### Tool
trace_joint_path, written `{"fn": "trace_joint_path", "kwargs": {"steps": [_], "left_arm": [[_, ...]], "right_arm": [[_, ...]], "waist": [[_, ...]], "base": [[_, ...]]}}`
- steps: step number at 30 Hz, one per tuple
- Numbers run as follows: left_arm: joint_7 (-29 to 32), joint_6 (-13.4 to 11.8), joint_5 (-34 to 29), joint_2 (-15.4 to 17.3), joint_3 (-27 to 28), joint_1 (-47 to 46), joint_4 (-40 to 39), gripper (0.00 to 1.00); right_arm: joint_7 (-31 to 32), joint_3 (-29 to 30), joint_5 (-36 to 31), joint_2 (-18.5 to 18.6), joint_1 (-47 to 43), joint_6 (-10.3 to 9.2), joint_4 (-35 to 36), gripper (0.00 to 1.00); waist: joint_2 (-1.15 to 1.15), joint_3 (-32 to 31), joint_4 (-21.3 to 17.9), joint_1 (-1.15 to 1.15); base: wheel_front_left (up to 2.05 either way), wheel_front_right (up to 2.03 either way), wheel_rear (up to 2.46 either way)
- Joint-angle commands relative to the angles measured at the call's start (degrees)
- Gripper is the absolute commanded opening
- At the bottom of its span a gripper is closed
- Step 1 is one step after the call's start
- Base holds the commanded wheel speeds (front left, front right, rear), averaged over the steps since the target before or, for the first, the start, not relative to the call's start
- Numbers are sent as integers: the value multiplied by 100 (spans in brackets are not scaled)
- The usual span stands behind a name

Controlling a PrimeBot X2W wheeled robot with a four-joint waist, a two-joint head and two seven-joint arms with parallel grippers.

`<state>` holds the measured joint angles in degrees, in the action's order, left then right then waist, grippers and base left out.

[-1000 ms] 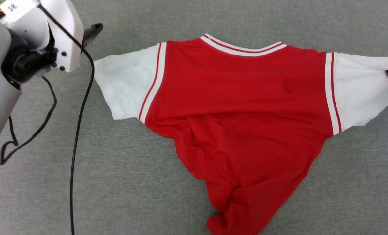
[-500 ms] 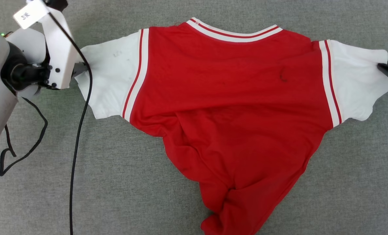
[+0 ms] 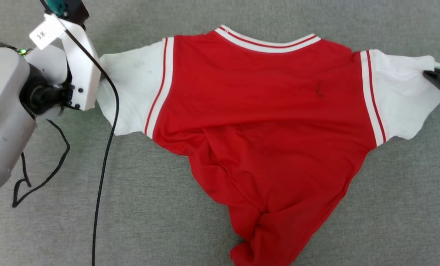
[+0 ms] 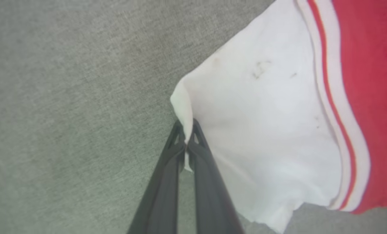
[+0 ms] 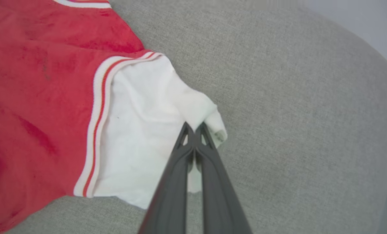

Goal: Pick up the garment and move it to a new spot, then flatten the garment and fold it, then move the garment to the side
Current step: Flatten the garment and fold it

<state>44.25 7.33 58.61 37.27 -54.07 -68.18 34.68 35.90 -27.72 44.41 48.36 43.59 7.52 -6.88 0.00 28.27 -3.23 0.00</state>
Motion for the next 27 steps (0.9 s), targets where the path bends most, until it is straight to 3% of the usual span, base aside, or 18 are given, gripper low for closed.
{"fn": "trace_joint_path", "kwargs": {"steps": [1, 15, 22, 27], "left_arm": [[-61, 9, -53, 21, -53, 139, -1, 0], [-2371, 7, -741, 625, -175, -71, -1100, 0], [-3054, -234, -936, 724, 102, -220, -1645, 0], [-3229, -406, -1112, 727, 197, -407, -1979, 0]], "right_arm": [[-63, -18, 24, -14, 53, -6, -14, 0], [-1389, 118, -79, 164, 1, -7, -76, 0], [-2146, 457, -353, 54, 146, -7, 0, 0], [-2234, 647, -476, -72, 270, -7, 10, 0]], "waist": [[0, -163, 64, 0], [0, -1578, 476, 0], [0, -1987, 533, 0], [0, -2093, 517, 0]], "base": [[0, 0, 0], [0, 0, 0], [0, 0, 0], [0, 0, 0]]}}
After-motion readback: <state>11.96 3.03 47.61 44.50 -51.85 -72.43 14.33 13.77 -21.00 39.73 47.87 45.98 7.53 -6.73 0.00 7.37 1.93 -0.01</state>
